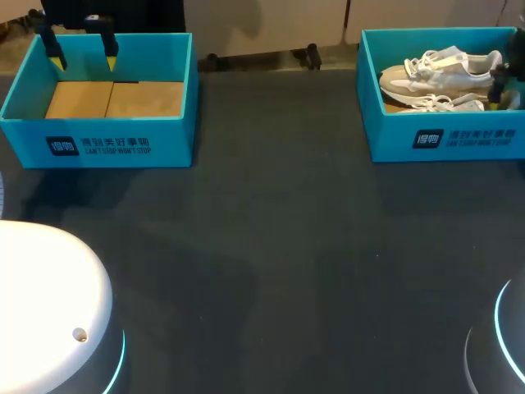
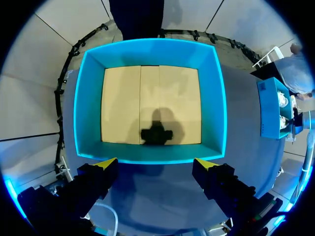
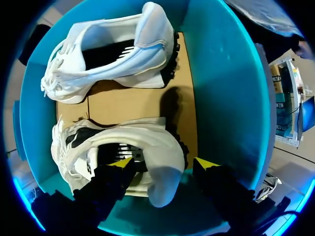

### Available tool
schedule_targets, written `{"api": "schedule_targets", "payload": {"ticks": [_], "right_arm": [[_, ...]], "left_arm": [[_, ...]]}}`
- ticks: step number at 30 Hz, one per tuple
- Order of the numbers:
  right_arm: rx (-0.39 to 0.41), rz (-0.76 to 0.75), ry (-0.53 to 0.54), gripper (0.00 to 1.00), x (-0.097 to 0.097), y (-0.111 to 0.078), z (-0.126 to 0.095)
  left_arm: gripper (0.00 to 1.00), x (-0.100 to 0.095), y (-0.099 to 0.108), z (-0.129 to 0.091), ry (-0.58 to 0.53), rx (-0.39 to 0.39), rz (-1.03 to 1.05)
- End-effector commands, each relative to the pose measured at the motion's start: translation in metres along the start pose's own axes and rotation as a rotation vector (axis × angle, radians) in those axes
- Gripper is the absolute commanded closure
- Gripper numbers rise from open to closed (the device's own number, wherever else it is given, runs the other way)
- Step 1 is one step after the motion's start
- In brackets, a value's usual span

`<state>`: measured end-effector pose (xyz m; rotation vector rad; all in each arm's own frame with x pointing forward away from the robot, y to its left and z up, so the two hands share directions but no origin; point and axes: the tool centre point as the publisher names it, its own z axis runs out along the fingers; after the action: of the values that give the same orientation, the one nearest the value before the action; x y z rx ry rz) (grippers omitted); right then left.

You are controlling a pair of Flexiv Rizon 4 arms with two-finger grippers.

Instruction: Take the shoe out of the shoebox, open the shoe tongue, remove and reinsert the insole, then place the shoe into the shoebox

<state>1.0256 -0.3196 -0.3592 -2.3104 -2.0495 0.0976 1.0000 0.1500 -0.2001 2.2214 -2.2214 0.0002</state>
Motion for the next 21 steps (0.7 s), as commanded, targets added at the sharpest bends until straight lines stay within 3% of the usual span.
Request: {"api": "schedule_targets", "payload": {"ticks": [1,7,9,13,16,21], "right_arm": [[0.019,0.002,0.010,0.26,0.000,0.007,0.008],[0.033,0.009,0.026,0.35,0.004,0.007,0.017],[0.035,0.007,0.029,0.48,0.005,0.006,0.019],[0.042,0.016,0.033,0.58,0.004,0.005,0.023],[0.046,0.027,0.027,1.00,0.003,0.005,0.024],[0.030,0.046,0.022,1.00,0.003,0.003,0.021]], "left_arm": [[0.00,0.000,0.000,0.000,0.000,0.000,0.000],[0.00,0.000,0.000,0.000,0.000,0.000,0.000],[0.00,0.000,0.000,0.000,0.000,0.000,0.000],[0.00,0.000,0.000,0.000,0.000,0.000,0.000],[0.00,0.000,0.000,0.000,0.000,0.000,0.000],[0.00,0.000,0.000,0.000,0.000,0.000,0.000]]}}
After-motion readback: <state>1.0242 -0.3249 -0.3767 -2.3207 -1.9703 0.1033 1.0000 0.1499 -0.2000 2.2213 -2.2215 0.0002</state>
